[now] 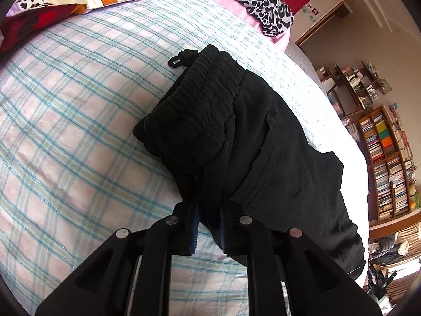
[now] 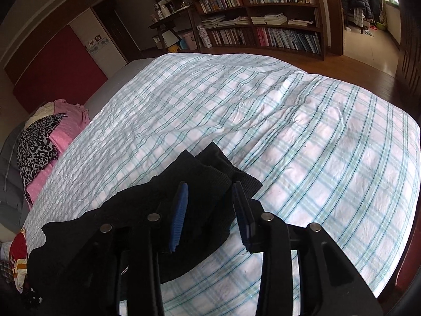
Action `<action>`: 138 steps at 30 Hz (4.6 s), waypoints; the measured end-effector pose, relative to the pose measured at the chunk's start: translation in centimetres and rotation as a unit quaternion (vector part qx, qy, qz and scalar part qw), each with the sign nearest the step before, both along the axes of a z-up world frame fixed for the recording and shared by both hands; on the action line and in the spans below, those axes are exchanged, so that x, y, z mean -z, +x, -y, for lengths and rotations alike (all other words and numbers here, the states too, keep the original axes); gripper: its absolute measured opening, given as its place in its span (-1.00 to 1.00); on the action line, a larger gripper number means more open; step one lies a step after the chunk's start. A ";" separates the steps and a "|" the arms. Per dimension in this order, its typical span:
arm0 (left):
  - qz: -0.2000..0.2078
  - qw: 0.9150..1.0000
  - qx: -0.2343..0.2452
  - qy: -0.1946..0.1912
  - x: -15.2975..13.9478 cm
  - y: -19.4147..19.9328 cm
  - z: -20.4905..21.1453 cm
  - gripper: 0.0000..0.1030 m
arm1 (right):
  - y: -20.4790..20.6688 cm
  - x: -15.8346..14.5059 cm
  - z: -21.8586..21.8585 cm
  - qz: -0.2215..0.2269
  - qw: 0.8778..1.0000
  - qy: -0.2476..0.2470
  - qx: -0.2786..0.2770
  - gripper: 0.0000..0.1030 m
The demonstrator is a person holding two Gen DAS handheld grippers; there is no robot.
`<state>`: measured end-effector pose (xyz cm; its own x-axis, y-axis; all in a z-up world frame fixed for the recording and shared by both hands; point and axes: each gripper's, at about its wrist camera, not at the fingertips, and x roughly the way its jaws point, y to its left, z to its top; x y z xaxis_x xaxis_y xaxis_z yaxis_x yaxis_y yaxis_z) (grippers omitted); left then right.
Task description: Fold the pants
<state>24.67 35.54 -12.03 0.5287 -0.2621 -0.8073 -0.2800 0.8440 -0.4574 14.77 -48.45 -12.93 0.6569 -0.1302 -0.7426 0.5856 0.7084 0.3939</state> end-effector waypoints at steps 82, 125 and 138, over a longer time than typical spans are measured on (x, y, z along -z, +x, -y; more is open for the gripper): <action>0.034 0.988 0.039 0.149 -2.9 1.7 1.3 0.21 | 27.6 -1.5 -39.7 0.025 0.884 0.004 -0.467 -0.23; 0.101 0.934 0.053 0.338 -7.0 1.3 5.3 0.22 | 24.2 -1.4 -34.6 0.015 0.912 -0.098 -0.397 0.03; 0.138 0.922 0.240 0.270 -5.9 -0.3 21.0 0.31 | 10.4 2.1 -26.6 -0.082 0.933 -0.116 -0.330 0.04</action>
<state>24.38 14.50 -6.18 0.6615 -0.1197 -0.7403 0.2504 0.9658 0.0676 25.20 -21.82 -14.99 0.5308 0.0937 -0.8423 0.0300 0.9912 0.1292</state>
